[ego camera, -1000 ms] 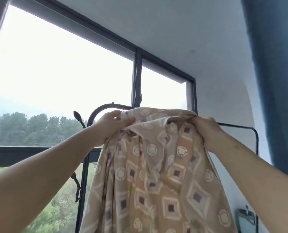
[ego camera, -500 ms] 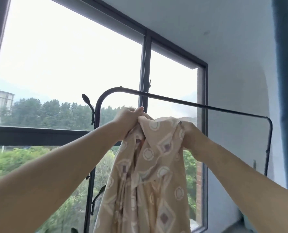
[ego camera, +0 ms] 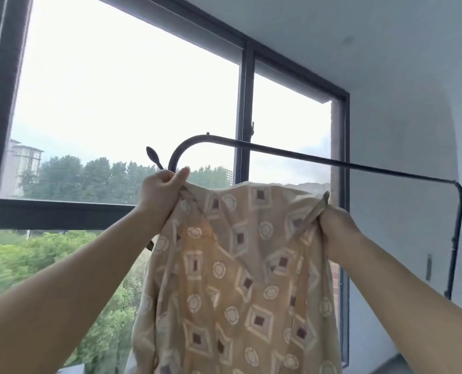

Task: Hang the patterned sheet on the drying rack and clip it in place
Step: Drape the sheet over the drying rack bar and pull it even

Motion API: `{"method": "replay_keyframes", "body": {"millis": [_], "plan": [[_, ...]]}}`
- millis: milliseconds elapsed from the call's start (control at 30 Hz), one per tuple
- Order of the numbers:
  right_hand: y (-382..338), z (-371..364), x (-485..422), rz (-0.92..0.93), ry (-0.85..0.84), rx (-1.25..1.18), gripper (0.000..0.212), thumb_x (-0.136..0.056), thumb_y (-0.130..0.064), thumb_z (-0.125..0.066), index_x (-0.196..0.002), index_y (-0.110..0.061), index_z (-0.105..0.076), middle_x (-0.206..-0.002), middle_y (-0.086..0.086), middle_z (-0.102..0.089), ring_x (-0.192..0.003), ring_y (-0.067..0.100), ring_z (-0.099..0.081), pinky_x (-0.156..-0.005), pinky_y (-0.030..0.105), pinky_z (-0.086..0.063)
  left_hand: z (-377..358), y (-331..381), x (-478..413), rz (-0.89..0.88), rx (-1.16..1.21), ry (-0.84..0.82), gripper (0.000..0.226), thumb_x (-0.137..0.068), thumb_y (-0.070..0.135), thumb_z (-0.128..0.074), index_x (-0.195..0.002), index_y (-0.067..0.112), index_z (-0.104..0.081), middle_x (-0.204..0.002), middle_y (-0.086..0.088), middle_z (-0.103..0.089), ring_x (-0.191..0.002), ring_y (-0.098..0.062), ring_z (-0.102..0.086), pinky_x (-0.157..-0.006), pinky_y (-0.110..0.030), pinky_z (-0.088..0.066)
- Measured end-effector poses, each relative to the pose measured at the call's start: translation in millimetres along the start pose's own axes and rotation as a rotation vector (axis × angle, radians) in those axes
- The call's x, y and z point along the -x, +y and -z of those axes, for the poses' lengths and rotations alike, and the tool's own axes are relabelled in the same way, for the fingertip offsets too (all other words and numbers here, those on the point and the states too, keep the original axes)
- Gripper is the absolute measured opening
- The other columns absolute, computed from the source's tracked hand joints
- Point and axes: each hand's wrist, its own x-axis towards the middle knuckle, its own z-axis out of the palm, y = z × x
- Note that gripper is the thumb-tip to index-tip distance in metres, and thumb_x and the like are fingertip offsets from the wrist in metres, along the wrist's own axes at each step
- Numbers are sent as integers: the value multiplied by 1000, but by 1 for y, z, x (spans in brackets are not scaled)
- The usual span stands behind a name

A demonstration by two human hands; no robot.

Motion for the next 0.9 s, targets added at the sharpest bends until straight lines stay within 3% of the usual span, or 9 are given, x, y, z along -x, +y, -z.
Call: {"method": "replay_keyframes", "body": {"millis": [167, 300, 400, 500, 600, 700, 767, 833, 900], "plan": [[6, -14, -6, -55, 47, 25, 24, -96, -22, -48, -93, -6, -66, -63, 10, -60, -49, 22, -55, -52, 30, -46, -12, 2, 7, -115, -395, -528, 49, -73, 61, -53, -105, 24, -56, -81, -1, -61, -70, -14, -59, -68, -28, -51], [11, -15, -7, -43, 78, -12, 34, -98, -17, -40, -123, 2, -55, -112, 21, -64, -72, 23, -58, -90, 40, -50, -11, -18, 19, -768, -906, -666, 81, -62, 68, -57, -130, 37, -28, -94, 7, -58, -58, -5, -55, -52, -16, -37], [6, -13, -16, -49, 91, -51, 29, -94, -21, -45, -105, 0, -61, -106, 21, -66, -90, 29, -65, -90, 46, -51, -13, -42, 17, -880, -964, -614, 48, -72, 52, -50, -118, 37, -51, -80, 9, -58, -45, -8, -57, -39, -17, -34], [10, -8, -35, -5, 127, 120, 33, -90, -13, -36, -107, -3, -62, -100, 21, -66, -92, 36, -65, -89, 51, -52, -22, -23, 6, -204, -374, -402, 13, -85, 11, -56, -86, 14, -69, -73, -1, -62, -59, -17, -58, -55, -25, -44], [15, -12, -27, 95, 104, 274, 31, -88, -5, -29, -97, -11, -58, -93, 16, -61, -90, 33, -61, -86, 41, -51, -28, -11, -5, 429, 131, -378, 25, -91, 8, -50, -67, 5, -57, -63, -10, -50, -53, -20, -46, -54, -30, -39], [12, -22, -6, 332, 96, 353, 32, -89, 3, -31, -101, -15, -55, -88, 0, -52, -75, 19, -53, -65, 29, -49, -38, -6, -5, 440, 30, -411, 21, -91, 9, -52, -70, 3, -57, -59, -7, -49, -49, -17, -45, -48, -26, -41], [8, -31, 16, 491, -28, 376, 27, -92, -4, -39, -110, -18, -53, -100, -5, -52, -87, 11, -53, -70, 23, -43, -47, -5, -7, 430, -13, -420, 20, -88, 7, -53, -69, 4, -56, -59, -6, -49, -48, -16, -45, -47, -25, -40], [6, -40, 33, 478, -287, 515, 33, -93, -27, -51, -125, -23, -45, -115, -11, -46, -108, 10, -50, -81, 25, -39, -54, -2, -8, 437, -26, -455, 19, -87, 6, -55, -68, 5, -55, -61, -6, -49, -49, -16, -45, -50, -26, -39], [14, -45, 36, 360, -462, 745, 58, -82, -42, -65, -131, -27, -39, -116, -14, -48, -101, 11, -54, -71, 22, -44, -58, 2, -9, 412, -16, -476, 16, -87, 7, -58, -71, 4, -57, -63, -6, -50, -51, -15, -46, -52, -26, -42]]}}
